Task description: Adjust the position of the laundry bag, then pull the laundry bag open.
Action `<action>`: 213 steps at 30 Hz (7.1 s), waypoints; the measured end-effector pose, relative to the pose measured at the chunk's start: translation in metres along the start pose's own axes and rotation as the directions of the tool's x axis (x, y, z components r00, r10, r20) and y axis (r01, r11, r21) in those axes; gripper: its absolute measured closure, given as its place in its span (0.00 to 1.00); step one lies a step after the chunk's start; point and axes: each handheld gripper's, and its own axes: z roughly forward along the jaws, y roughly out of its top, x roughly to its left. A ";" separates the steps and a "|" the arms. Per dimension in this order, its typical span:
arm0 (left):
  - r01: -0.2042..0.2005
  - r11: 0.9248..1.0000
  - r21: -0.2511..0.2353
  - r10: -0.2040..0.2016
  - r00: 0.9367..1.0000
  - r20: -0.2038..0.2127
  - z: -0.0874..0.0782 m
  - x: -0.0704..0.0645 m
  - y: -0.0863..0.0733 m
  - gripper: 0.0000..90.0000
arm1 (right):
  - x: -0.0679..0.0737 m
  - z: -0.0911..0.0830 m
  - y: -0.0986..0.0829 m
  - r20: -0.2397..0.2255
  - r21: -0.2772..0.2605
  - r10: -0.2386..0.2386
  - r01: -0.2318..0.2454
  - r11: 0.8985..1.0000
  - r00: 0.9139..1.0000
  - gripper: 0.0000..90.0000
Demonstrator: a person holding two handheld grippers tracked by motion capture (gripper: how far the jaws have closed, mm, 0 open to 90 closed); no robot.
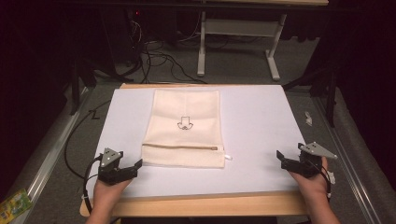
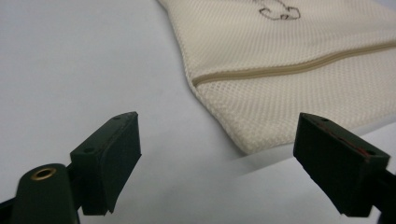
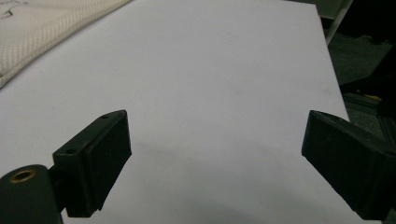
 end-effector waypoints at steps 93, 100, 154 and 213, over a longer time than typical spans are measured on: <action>-0.222 0.973 0.071 0.182 0.913 0.365 0.026 -0.107 0.006 0.70 | 0.082 -0.006 0.004 -0.263 0.167 -0.040 0.086 0.982 0.964 0.62; -0.128 0.991 -0.034 0.132 0.969 0.210 0.015 -0.082 0.017 0.47 | 0.075 -0.037 -0.016 -0.246 0.173 0.009 0.035 0.984 0.969 0.59; -0.193 0.981 -0.009 0.182 0.904 0.387 0.059 -0.183 0.045 0.39 | 0.076 -0.009 0.009 -0.300 0.122 -0.051 0.092 0.988 0.953 0.95; -0.122 0.991 0.052 0.076 0.846 0.528 0.126 -0.283 0.065 0.98 | 0.084 -0.015 0.014 -0.338 0.066 -0.088 0.117 0.991 0.937 0.96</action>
